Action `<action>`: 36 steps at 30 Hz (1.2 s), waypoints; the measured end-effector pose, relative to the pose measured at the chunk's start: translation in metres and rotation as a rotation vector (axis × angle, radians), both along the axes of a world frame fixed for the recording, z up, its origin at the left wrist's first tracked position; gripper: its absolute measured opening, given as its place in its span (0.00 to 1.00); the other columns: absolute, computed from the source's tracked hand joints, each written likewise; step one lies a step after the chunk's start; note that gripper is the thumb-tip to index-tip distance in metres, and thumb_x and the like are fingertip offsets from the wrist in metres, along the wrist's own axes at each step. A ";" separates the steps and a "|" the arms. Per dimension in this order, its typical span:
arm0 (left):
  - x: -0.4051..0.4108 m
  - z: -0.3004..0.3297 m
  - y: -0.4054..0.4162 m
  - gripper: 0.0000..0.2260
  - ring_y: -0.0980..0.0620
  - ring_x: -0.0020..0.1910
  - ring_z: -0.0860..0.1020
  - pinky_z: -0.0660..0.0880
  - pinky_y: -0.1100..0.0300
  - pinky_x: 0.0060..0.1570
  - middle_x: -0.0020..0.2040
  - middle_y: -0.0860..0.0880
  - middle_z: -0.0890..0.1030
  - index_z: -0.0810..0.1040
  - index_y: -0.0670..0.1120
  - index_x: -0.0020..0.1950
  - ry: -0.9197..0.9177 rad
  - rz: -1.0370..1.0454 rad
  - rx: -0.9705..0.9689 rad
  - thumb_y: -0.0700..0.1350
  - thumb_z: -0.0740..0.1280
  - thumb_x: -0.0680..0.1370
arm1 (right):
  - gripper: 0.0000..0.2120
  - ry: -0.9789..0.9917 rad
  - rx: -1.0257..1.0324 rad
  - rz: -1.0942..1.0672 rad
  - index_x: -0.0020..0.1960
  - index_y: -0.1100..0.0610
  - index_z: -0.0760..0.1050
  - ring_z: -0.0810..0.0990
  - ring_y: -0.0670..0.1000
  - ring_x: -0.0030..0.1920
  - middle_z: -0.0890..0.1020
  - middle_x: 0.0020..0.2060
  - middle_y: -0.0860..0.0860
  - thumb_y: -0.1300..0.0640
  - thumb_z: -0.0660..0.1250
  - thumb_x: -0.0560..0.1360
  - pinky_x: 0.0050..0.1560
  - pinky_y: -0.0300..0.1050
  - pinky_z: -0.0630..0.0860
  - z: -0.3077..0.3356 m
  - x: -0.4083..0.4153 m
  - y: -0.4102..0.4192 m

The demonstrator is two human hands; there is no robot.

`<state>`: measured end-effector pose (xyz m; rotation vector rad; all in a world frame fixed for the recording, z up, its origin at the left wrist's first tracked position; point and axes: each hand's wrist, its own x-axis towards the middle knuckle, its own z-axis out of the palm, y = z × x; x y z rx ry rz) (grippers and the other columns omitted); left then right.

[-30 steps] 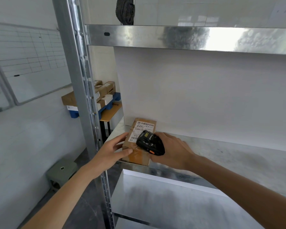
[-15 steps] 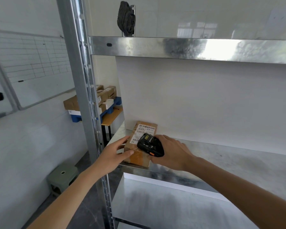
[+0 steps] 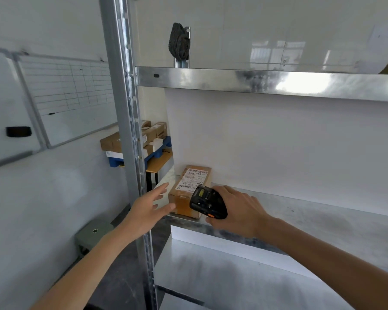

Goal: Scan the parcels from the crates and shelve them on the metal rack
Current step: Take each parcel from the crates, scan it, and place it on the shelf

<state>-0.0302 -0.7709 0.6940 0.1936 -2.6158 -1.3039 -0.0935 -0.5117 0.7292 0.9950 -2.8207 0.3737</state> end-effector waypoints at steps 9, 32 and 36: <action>0.117 -0.006 0.016 0.28 0.61 0.67 0.71 0.68 0.68 0.64 0.62 0.70 0.72 0.67 0.58 0.75 0.099 0.178 0.063 0.46 0.72 0.78 | 0.39 0.024 -0.005 0.243 0.79 0.43 0.57 0.78 0.50 0.63 0.74 0.70 0.46 0.36 0.71 0.75 0.53 0.45 0.75 0.004 0.058 0.012; 0.304 -0.285 0.011 0.21 0.57 0.63 0.77 0.73 0.58 0.62 0.60 0.57 0.80 0.74 0.53 0.72 -0.291 0.718 0.148 0.54 0.69 0.80 | 0.35 -0.208 0.266 0.559 0.74 0.45 0.63 0.79 0.49 0.60 0.75 0.66 0.43 0.35 0.70 0.73 0.49 0.47 0.76 -0.243 0.124 -0.085; 0.311 -0.347 0.027 0.23 0.53 0.69 0.75 0.73 0.56 0.64 0.69 0.52 0.77 0.71 0.53 0.76 -0.396 0.719 0.217 0.54 0.68 0.81 | 0.34 -0.252 0.295 0.582 0.73 0.44 0.64 0.80 0.48 0.59 0.76 0.66 0.41 0.35 0.71 0.73 0.48 0.44 0.76 -0.303 0.125 -0.085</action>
